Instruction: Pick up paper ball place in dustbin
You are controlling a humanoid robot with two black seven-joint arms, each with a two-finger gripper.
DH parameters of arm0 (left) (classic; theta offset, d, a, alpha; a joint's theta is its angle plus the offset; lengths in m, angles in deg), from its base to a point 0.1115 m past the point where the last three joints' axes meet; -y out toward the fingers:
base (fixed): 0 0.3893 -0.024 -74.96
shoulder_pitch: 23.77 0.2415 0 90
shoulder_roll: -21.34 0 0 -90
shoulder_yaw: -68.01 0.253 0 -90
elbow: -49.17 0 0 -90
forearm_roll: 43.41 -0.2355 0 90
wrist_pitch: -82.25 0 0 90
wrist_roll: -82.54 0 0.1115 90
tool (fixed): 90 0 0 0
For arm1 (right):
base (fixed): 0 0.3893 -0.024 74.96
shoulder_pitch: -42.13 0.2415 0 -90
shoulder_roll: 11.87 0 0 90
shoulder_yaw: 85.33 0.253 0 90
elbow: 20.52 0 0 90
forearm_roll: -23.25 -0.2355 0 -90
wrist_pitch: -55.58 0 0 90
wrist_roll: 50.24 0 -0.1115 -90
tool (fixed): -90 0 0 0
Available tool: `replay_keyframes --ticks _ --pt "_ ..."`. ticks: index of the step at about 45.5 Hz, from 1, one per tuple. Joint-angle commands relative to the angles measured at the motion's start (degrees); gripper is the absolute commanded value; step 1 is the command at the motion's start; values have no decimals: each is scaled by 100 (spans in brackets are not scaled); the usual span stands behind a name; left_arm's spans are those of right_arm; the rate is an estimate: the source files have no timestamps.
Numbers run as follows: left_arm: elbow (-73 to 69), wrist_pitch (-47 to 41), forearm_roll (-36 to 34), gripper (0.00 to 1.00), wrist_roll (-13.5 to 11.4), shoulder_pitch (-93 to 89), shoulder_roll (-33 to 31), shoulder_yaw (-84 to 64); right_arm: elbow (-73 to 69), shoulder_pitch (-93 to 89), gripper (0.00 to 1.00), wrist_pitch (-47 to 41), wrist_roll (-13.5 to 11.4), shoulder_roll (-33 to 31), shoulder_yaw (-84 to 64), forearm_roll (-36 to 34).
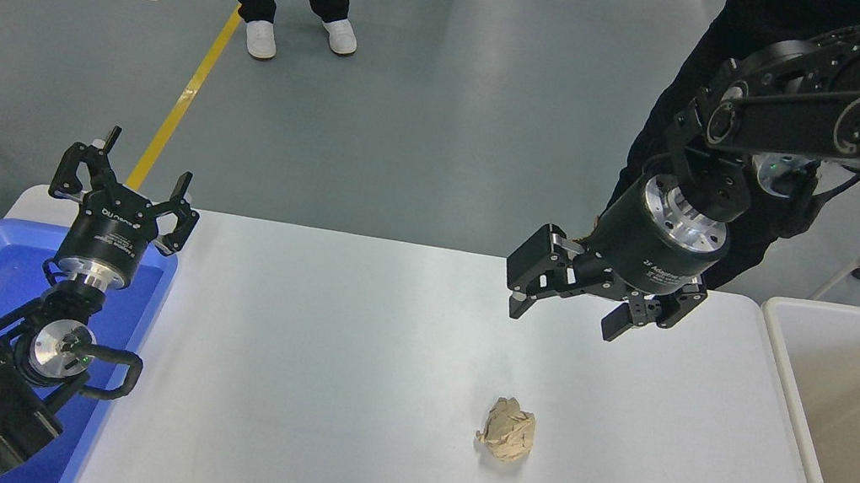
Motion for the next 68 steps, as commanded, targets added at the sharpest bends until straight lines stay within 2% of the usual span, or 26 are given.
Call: replay_keyframes --ticks 1,52,59,68 --pt "0 1 0 98 0 1 4 0 72 -98 100 0 0 109 0 0" --pt "0 9 0 98 0 -8 4 0 916 -1267 100 44 18 276 185 9" --pt "8 9 0 98 9 -8 4 0 1311 -2005 100 719 9 382 150 79" --pt "8 9 0 98 0 -8 4 0 1795 -3007 100 2433 9 382 45 132"
